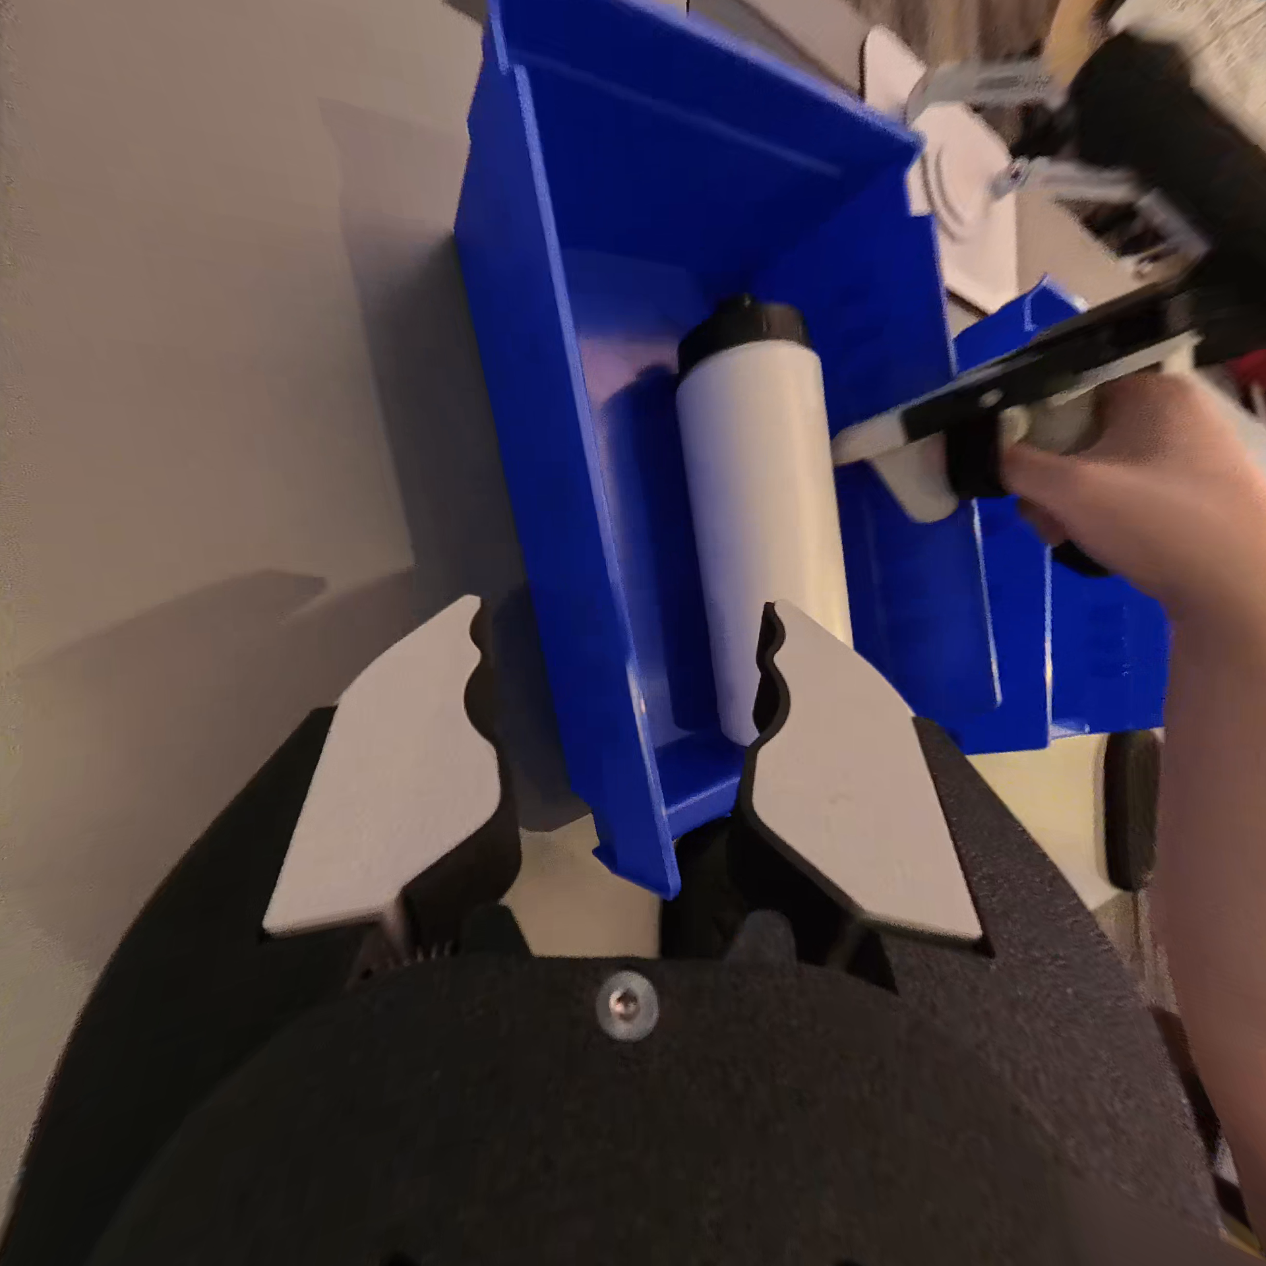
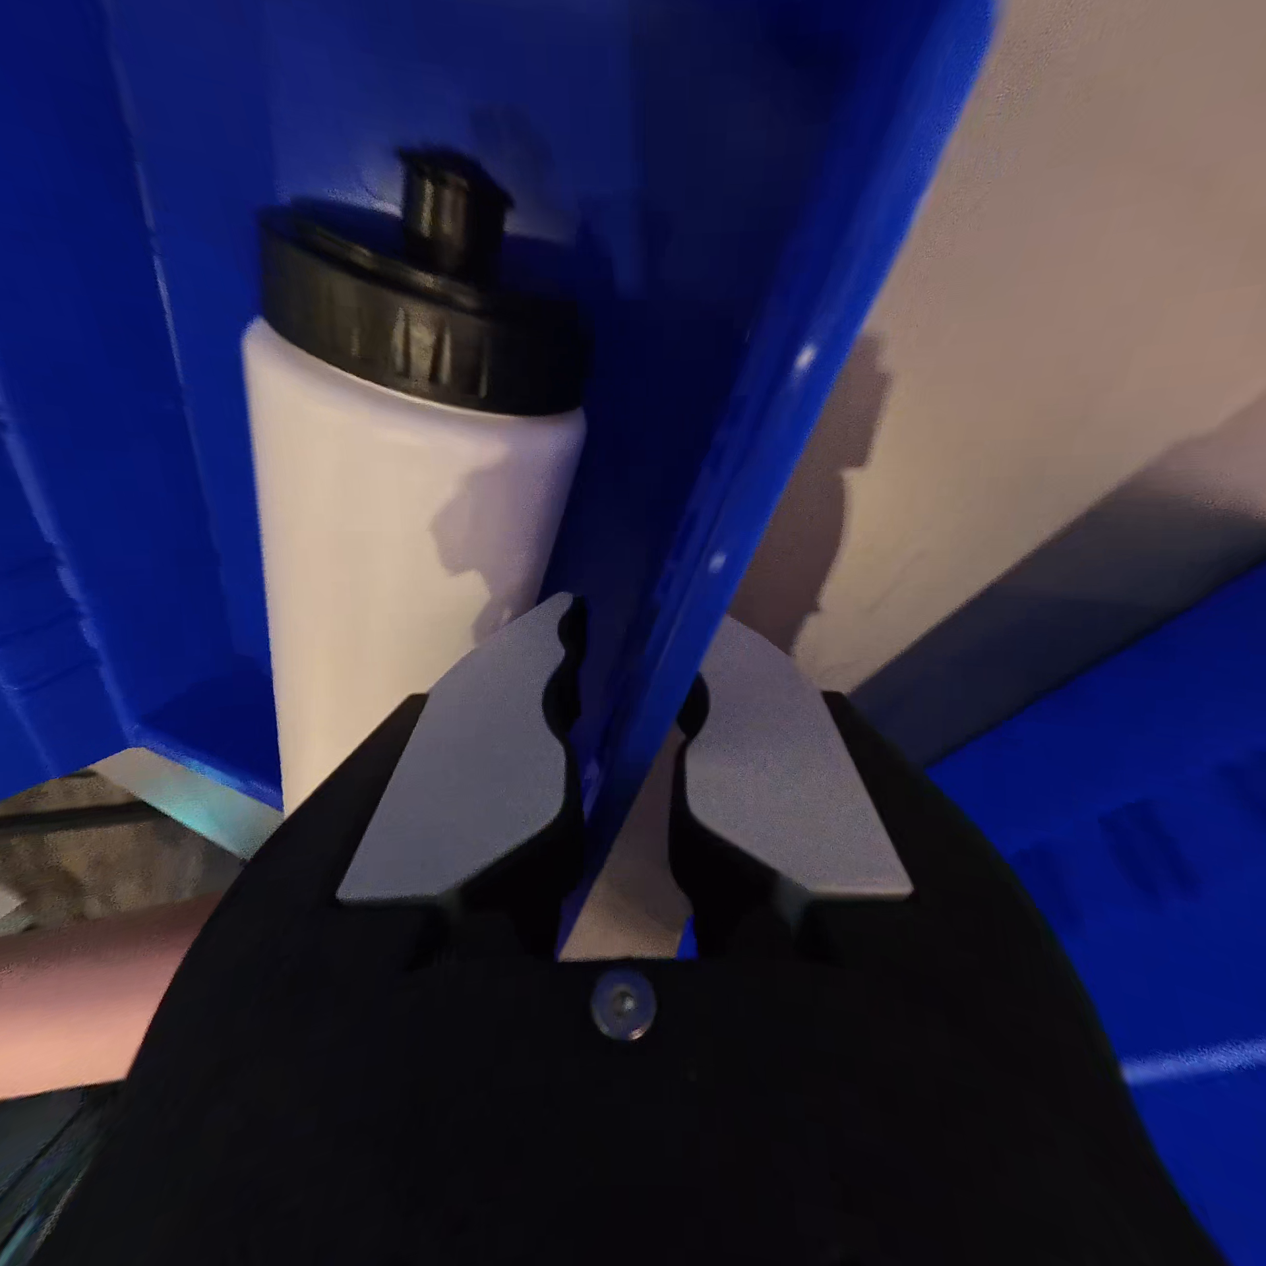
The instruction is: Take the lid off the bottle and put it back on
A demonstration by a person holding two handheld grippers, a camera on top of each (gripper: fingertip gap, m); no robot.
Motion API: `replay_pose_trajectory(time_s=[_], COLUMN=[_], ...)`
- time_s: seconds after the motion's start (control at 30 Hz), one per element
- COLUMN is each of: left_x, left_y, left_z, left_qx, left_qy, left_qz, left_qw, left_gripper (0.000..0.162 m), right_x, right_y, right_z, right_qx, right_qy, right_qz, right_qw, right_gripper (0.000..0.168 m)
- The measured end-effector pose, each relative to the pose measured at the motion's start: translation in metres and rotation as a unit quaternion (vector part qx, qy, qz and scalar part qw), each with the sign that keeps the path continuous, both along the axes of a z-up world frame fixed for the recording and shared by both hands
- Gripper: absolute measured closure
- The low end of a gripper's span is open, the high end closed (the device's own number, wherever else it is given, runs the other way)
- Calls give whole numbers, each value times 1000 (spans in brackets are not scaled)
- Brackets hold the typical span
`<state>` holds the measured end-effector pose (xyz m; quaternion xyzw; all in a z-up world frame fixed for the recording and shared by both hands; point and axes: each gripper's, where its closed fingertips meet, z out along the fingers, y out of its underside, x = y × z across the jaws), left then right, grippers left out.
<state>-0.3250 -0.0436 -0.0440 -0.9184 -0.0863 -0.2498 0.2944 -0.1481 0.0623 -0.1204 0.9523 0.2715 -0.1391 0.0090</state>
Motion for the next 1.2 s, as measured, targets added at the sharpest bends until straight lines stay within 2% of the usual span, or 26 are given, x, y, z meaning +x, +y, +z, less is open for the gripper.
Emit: replay_pose_trajectory(time_s=[0.13,0.23,0.3,0.37,0.5,0.57,0.63,0.73,0.9,0.93,1.0,1.07,1.2], left_x=[5,9,12,13,15,18,16,11,6,7,10,12,19], left_y=[6,8,6,4,5,9,9,11,21,21,22,24,25], left_z=[-20,-33,-45,-57,-70,-68,-69,-69,-70,-70,-70,-70,-70], left_qx=[-45,-73,-100,-127,-153,-148,-151,-144,-127,-124,-122,-122,-129], left_qy=[36,41,48,58,74,73,103,144,188,191,204,218,223], left_qz=[-16,-30,-42,-51,-63,-67,-76,-91,-110,-114,-125,-131,-135], left_qw=[998,996,993,989,983,984,980,975,968,967,963,959,957], left_gripper=[89,93,96,101,125,143,146,150,153,154,154,154,154], right_x=[7,23,52,101,221,275,311,330,333,332,327,325,338], right_y=[19,22,14,5,-3,-5,-9,-24,-33,-34,-39,-41,-33], right_z=[43,82,95,94,76,64,49,23,-5,-9,-15,-18,-18], right_qx=[137,283,346,367,332,299,260,185,111,94,52,21,4], right_qy=[12,26,16,-28,-110,-137,-145,-131,-125,-117,-92,-70,-53], right_qz=[46,90,103,93,7,-45,-81,-95,-84,-85,-81,-79,-96], right_qw=[989,955,932,925,937,943,951,969,982,985,991,994,994], right_gripper=[139,130,125,109,91,90,90,90,92,97,117,151,160])
